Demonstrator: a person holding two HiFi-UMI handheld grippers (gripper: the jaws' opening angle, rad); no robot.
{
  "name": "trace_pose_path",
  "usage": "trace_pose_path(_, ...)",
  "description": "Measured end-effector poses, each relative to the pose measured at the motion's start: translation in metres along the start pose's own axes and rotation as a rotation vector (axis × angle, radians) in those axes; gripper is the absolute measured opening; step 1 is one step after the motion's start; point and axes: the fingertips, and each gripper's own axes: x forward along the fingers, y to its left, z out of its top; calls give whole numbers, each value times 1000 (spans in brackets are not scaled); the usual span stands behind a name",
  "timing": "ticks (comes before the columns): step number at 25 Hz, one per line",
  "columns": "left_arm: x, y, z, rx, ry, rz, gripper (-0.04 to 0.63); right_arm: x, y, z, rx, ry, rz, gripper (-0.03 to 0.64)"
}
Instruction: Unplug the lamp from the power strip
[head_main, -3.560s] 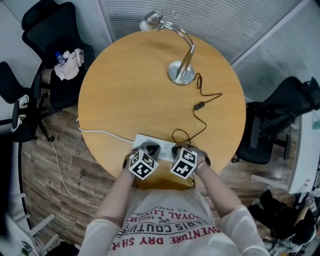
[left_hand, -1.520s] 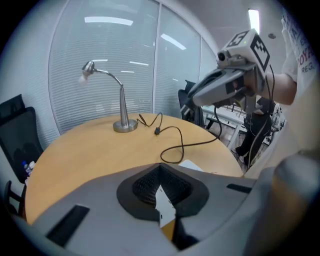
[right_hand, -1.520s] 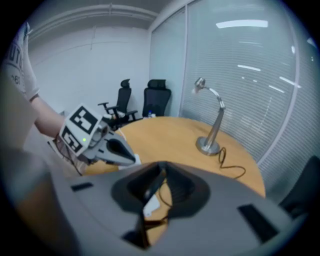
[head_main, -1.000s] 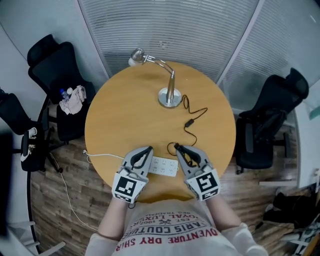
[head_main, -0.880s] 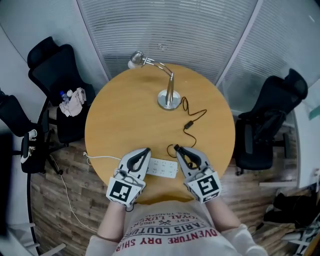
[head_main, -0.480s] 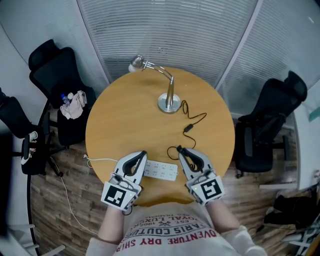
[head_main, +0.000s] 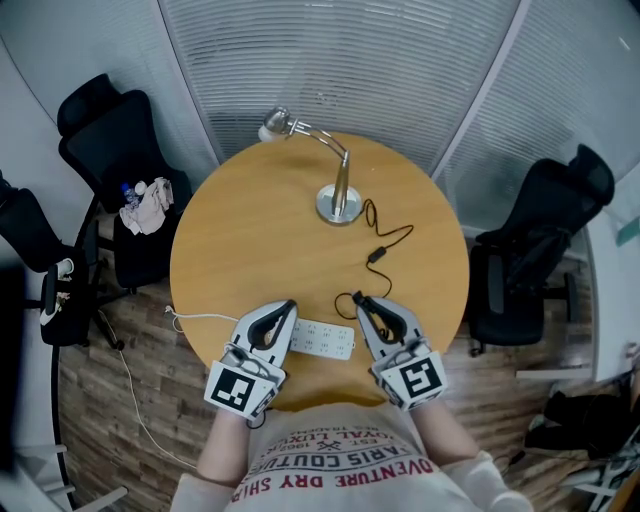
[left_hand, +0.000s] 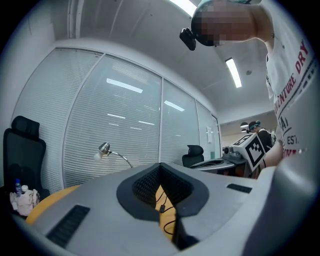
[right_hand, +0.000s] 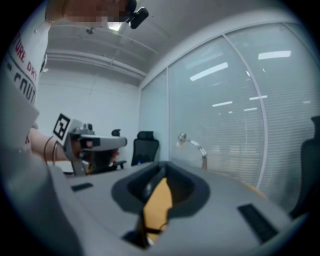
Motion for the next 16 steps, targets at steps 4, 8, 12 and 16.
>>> trace_pose_path(4,0,0,-2,3,12,5,28,1,3,0,-9,5,7,72)
trace_pose_path(8,1,0,-3,-7,10,22,28,1,4,-2,-6,15,8,72)
trace_pose_path(12,2,-2,-4,-20,15,20,28,1,6,-2,-16,12,7,72)
trace_pose_path(16,2,-4,-6,-4,17,10,28,0,8,-4,-20,21,7,72)
